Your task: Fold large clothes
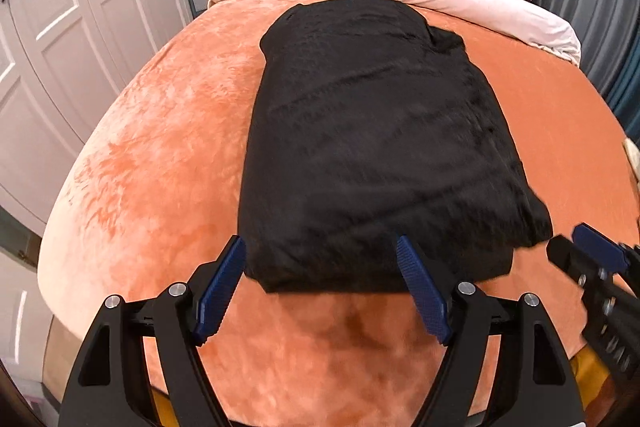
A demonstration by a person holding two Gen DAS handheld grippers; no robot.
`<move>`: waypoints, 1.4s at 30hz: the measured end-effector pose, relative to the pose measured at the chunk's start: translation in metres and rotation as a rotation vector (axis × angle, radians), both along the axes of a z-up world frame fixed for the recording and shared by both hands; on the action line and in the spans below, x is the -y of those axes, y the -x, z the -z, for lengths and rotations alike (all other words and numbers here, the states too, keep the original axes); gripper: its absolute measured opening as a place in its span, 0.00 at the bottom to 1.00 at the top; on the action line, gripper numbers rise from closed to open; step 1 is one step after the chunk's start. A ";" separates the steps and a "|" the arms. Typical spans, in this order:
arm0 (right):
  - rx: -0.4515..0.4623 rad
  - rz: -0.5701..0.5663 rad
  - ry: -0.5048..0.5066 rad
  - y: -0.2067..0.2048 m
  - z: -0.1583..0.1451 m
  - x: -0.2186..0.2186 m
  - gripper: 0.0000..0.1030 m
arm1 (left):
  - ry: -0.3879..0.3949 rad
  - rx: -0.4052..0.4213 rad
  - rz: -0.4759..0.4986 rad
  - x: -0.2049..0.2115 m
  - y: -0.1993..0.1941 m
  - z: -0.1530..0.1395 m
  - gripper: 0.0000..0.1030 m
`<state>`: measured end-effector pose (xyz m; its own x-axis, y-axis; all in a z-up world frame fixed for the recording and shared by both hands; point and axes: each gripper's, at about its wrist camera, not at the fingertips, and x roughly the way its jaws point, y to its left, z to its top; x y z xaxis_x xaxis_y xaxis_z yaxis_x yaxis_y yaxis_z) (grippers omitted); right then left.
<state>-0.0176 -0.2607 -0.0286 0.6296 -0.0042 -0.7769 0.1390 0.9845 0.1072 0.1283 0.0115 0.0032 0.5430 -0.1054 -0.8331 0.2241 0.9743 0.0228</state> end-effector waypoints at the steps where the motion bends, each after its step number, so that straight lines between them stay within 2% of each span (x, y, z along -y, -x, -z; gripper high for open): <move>1: 0.007 0.010 0.008 0.004 0.003 -0.001 0.44 | -0.008 0.002 0.002 0.002 0.003 0.002 0.74; 7: -0.026 0.037 0.039 0.032 0.030 -0.009 0.47 | -0.042 0.007 0.024 0.012 0.031 0.027 0.74; 13: -0.051 0.067 0.061 0.050 0.051 -0.015 0.49 | -0.028 -0.030 0.010 0.012 0.045 0.049 0.74; 18: -0.047 0.076 0.075 0.054 0.055 -0.014 0.53 | -0.018 -0.022 -0.007 0.012 0.054 0.056 0.74; 27: -0.057 0.088 0.077 0.057 0.061 -0.016 0.53 | -0.032 -0.020 -0.013 0.011 0.063 0.068 0.74; 42: -0.073 0.087 0.100 0.062 0.065 -0.024 0.53 | -0.041 -0.011 -0.029 0.003 0.069 0.069 0.74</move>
<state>-0.0797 -0.2369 -0.0937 0.5654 -0.1354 -0.8136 0.2278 0.9737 -0.0038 0.0590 0.0085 -0.0655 0.5360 -0.0555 -0.8424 0.1966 0.9786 0.0607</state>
